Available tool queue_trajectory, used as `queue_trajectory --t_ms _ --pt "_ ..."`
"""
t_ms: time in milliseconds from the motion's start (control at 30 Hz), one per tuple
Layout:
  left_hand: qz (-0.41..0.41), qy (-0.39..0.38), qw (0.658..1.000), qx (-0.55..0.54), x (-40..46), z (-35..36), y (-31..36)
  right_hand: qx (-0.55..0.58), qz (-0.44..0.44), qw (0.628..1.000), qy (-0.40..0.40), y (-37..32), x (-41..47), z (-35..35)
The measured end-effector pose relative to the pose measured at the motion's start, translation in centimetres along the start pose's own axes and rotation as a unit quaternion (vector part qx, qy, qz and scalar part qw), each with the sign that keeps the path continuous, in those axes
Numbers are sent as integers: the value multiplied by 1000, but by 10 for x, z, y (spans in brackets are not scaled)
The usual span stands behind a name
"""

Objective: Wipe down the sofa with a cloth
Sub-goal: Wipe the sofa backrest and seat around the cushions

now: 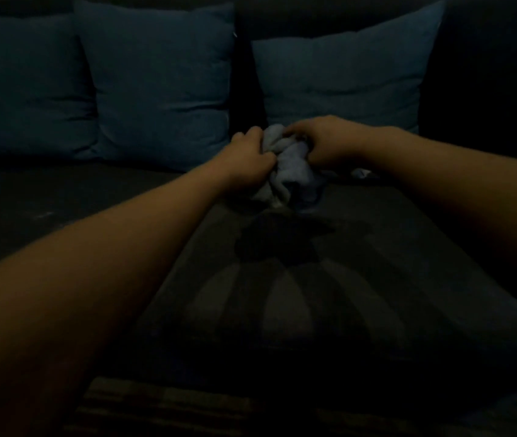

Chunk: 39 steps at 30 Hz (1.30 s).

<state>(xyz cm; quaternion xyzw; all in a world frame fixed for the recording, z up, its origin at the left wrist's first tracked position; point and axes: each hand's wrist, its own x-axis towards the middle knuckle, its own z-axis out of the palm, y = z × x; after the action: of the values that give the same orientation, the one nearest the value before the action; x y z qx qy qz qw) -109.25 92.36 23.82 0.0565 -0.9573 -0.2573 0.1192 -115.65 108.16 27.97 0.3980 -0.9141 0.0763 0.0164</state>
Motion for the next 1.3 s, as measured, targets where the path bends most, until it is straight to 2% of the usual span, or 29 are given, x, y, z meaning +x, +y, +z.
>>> queue_trajectory --t_ms 133,200,267,367,467,533,600,700,900,967,1000,1033,1100,1200,1300 --pt "14 55 998 17 37 12 -14 109 29 994 3 7 38 14" --pt "25 74 996 32 58 21 -22 202 46 978 8 14 62 30" --pt "37 91 994 47 84 28 -36 245 45 968 24 22 87 49" --pt "25 67 994 77 124 51 -75 180 42 983 16 41 132 93" --pt "-30 -57 994 88 149 102 -132 68 41 995 -68 66 169 165" --pt "-64 -100 992 53 164 129 -167 51 46 997 -40 81 182 205" --pt "-52 -104 993 4 186 134 -188 70 44 996 24 95 194 222" --pt "-3 -105 995 3 207 131 -202 75 17 997 23 106 206 223" --pt "54 -3 998 27 209 141 -210 72 -11 996 60 109 213 226" --pt "36 41 996 71 209 145 -213 63 -11 996 69 110 217 224" --pt "44 57 990 117 209 147 -216 52 -9 996 76 109 218 224" --pt "86 63 975 194 207 149 -217 38 -4 996 77 108 219 224" --pt "128 21 949 286 206 149 -217 10 13 998 69 102 217 221" --pt "58 -31 957 284 196 143 -202 -36 40 997 55 89 211 211" --pt "16 -29 967 252 180 138 -187 -55 33 997 42 76 199 206"
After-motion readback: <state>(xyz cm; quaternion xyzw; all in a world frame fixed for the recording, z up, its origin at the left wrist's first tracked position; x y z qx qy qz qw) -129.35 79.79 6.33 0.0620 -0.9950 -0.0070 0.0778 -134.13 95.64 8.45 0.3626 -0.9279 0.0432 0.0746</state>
